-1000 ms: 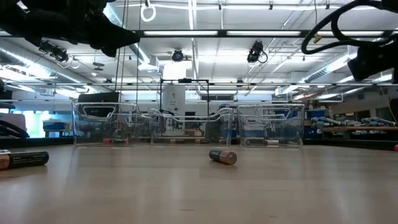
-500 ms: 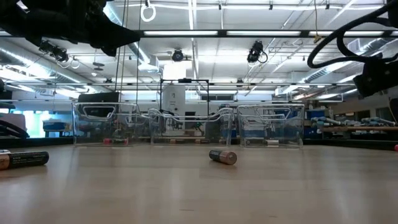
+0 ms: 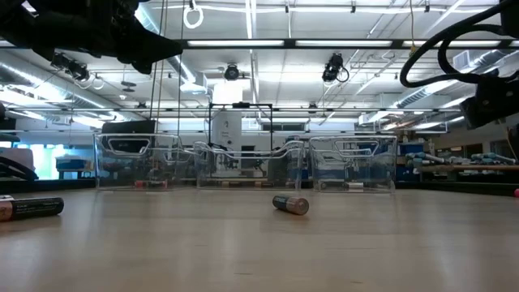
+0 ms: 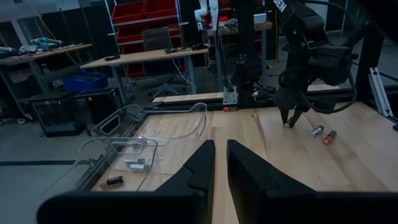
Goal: Sort batteries
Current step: Put the black battery into the middle transparent bin, then adjust the middle transparent bin
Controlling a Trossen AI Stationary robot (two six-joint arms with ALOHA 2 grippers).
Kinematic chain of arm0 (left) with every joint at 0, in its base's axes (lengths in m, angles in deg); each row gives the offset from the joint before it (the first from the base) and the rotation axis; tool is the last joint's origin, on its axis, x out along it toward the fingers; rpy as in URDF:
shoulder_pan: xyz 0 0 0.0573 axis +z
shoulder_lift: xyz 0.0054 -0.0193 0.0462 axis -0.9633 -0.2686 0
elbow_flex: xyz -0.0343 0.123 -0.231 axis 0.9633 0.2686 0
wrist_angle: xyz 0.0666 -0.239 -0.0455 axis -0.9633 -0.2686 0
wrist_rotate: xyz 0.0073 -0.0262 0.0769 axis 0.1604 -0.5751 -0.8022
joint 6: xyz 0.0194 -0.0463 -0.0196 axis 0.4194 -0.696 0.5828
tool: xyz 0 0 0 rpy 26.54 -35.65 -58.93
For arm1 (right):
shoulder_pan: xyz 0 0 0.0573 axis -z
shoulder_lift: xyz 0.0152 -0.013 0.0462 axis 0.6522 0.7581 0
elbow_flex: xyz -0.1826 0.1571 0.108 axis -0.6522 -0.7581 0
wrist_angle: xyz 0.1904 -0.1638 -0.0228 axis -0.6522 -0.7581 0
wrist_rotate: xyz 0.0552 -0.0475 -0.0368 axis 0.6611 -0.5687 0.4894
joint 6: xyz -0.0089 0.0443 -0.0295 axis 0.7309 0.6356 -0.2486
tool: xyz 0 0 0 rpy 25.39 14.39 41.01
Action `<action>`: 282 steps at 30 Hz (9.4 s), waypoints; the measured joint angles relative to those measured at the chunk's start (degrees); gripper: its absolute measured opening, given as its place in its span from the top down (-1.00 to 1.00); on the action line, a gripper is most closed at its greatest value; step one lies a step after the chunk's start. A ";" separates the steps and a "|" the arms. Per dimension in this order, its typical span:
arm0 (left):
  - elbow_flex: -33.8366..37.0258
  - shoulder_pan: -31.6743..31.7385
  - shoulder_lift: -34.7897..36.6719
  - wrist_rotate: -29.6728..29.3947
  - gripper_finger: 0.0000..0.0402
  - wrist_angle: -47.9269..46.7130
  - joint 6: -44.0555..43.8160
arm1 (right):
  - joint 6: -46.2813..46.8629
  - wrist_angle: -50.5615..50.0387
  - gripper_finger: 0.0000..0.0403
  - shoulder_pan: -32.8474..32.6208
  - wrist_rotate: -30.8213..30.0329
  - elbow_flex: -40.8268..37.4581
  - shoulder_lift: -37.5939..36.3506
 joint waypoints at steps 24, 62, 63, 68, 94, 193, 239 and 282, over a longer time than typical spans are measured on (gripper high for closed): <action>0.02 -0.04 -14.44 12.74 0.76 21.89 -8.80 | -21.83 3.14 0.72 3.54 -28.83 18.59 0.51; -15.35 -12.04 -48.67 14.49 -0.19 42.00 -14.88 | -72.65 69.54 0.72 16.45 -27.62 17.01 0.64; -15.85 -12.18 -48.96 15.18 -0.19 42.20 -14.88 | -72.75 69.59 0.72 16.45 -27.62 17.01 0.64; -17.04 -12.72 -49.09 15.50 -0.13 42.14 -14.84 | -73.04 69.93 0.72 16.45 -27.62 17.01 0.64; -17.52 -8.52 -45.44 13.36 0.74 35.20 -15.43 | -75.69 67.27 0.17 14.35 -42.25 17.10 -2.98; -102.97 25.78 -92.96 -3.27 0.29 -76.65 -8.32 | -42.69 28.14 0.93 8.54 -44.35 13.17 -4.12; -63.52 13.04 -68.22 6.14 0.91 -53.93 13.85 | -35.75 22.78 0.94 1.63 -43.93 13.17 -4.12; -68.04 22.36 -69.07 -11.09 0.91 -80.39 5.99 | -36.17 22.26 0.94 1.21 -43.47 13.17 -4.12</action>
